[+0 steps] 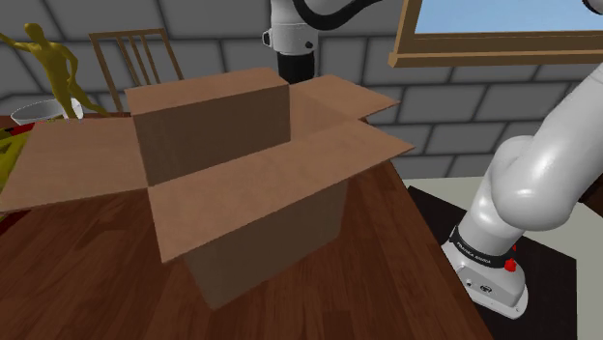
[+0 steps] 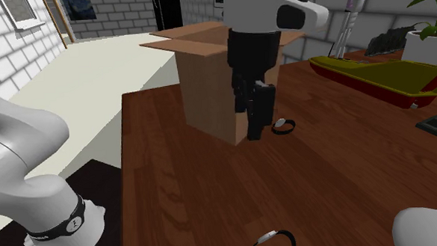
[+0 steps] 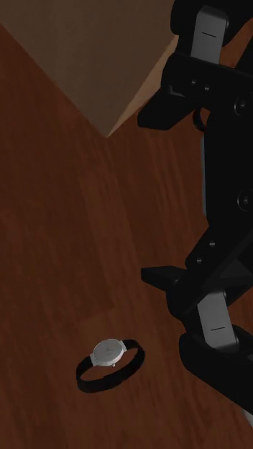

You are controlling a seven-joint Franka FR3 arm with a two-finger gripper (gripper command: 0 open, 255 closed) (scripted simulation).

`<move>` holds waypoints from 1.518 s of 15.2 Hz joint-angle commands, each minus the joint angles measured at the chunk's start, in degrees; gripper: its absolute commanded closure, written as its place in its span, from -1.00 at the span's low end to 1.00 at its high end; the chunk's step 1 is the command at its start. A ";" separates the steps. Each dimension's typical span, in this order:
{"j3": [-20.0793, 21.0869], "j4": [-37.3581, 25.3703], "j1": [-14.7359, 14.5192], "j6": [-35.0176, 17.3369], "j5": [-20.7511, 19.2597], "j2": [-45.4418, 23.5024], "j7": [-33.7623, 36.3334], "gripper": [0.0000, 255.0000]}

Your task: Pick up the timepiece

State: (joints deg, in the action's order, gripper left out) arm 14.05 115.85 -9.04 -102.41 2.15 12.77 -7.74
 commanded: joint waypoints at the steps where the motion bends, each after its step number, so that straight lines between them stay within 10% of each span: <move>1: 0.94 -2.68 -0.70 -0.69 0.16 -3.59 -0.09 -1.00; 16: 7.41 -31.07 -8.99 0.80 -3.21 -32.31 1.62 -1.00; 23: 7.17 -26.37 -8.90 -4.36 -3.34 -32.81 1.38 -1.00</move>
State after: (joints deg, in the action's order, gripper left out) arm 21.19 88.20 -17.83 -105.93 -1.10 -19.47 -6.31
